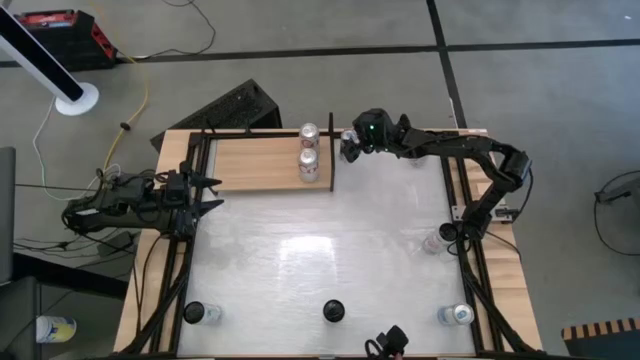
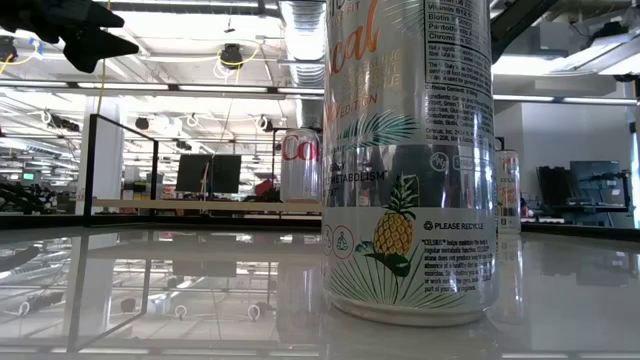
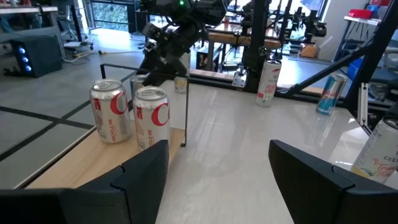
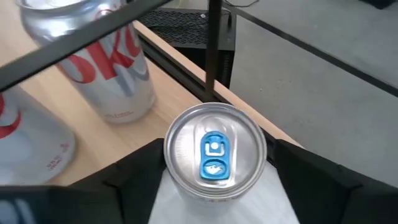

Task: Place canned beverage on shelf
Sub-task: Put the top blue soda can on the shelf

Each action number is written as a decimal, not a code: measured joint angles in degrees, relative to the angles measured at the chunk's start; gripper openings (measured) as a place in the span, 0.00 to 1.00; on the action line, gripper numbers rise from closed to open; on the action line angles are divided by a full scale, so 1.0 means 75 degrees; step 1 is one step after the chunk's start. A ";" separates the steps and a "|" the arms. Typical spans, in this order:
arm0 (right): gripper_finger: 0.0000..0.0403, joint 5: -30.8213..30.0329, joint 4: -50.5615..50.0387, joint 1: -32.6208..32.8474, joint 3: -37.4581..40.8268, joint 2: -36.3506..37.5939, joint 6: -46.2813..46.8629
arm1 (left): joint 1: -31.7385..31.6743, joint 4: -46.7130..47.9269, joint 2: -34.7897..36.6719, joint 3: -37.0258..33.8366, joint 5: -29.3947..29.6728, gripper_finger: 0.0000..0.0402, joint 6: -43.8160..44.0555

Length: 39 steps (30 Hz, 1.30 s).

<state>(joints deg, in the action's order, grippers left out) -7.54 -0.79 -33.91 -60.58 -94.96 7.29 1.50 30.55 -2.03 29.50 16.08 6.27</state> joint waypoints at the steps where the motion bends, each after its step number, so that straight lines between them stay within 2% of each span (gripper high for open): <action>1: 0.74 -0.0001 -0.0010 -0.0003 0.0000 0.0000 0.0025 | 0.0000 0.0000 0.0000 0.0000 0.0000 0.65 -0.0001; 6: 0.62 -0.0007 -0.0076 0.0000 -0.0009 0.0003 -0.0023 | 0.0000 0.0000 -0.0001 0.0000 -0.0003 0.65 0.0000; 14: 0.62 0.0443 -0.0947 0.0109 -0.0019 0.0393 -0.0460 | 0.0000 0.0001 -0.0002 0.0000 -0.0003 0.65 -0.0001; 16: 0.62 0.0804 -0.1474 0.0191 0.0001 0.0694 -0.0684 | -0.0001 0.0000 -0.0002 0.0000 -0.0003 0.65 -0.0001; 20: 0.62 0.2154 -0.2319 0.0500 0.0007 0.1408 -0.1321 | 0.0000 0.0003 -0.0002 0.0000 -0.0003 0.65 -0.0001; 25: 0.62 0.2658 -0.3333 0.1383 -0.0002 0.2126 -0.1788 | -0.0001 0.0004 -0.0002 0.0000 -0.0006 0.65 -0.0001; 31: 0.62 0.2841 -0.3601 0.2916 -0.0002 0.2424 -0.2020 | -0.0002 0.0013 -0.0002 -0.0003 -0.0005 0.65 -0.0001; 34: 0.62 0.2854 -0.3204 0.3721 0.0000 0.2307 -0.2204 | -0.0003 0.0015 -0.0002 -0.0003 -0.0006 0.65 -0.0001; 39: 0.62 0.2846 -0.1661 0.4699 -0.0003 0.1652 -0.2585 | -0.0002 0.0007 -0.0002 -0.0003 -0.0003 0.65 -0.0001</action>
<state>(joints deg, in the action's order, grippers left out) 13.80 -13.25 1.33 -60.60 -82.57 -12.10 1.48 30.59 -2.04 29.47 16.05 6.26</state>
